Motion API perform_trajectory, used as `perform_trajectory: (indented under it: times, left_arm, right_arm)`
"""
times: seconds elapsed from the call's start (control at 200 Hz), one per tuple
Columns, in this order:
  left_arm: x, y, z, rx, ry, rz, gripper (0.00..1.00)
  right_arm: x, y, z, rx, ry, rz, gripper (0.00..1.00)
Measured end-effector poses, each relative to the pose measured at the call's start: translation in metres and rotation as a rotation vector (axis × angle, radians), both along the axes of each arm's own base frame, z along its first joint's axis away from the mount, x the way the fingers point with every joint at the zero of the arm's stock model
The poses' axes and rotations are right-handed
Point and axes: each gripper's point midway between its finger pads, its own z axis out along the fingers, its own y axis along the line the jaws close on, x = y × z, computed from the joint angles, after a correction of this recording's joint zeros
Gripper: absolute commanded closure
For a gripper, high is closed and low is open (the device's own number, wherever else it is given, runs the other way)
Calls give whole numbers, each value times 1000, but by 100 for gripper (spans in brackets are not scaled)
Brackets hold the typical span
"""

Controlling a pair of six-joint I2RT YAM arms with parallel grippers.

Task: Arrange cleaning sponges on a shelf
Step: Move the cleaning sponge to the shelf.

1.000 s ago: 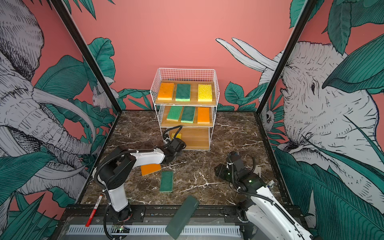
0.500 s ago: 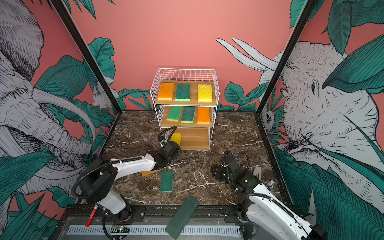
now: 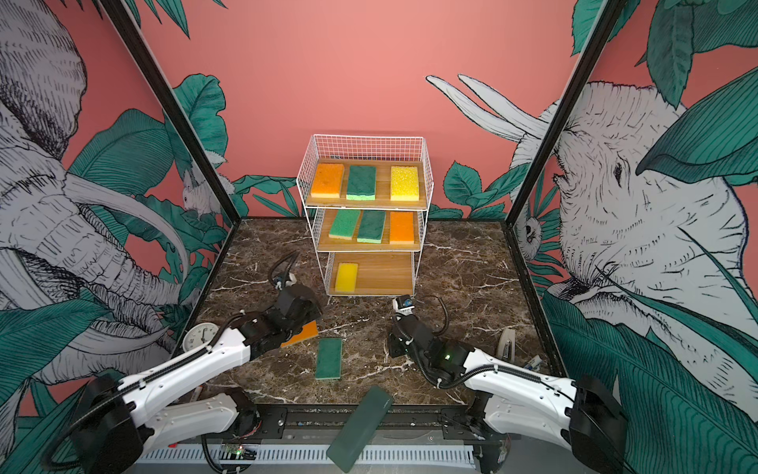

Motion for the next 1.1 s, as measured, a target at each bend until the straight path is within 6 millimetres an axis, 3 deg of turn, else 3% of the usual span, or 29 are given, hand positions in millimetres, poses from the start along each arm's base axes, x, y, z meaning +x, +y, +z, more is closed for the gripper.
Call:
perform_trajectory:
  times: [0.135,0.285,0.545,0.695,0.9,1.1]
  left_arm:
    - [-9,23,15,11,-4,20,100]
    - [-6,39,32,-5,-3,41,100]
    - [10,78,21,-106,87,116,96]
    - [19,84,15,-157,114,114,95]
    - [26,77,15,-193,118,67,95]
    - [34,78,19,-214,103,55,95]
  right_arm:
    - [15,40,5,-13,-76,69,83]
    - [37,83,8,20,-130,101,84]
    - [68,137,-7,55,-165,106,84]
    - [87,155,-22,70,-131,89,85]
    - [116,157,-27,84,-132,14,86]
    - [134,172,-36,90,-129,-8,86]
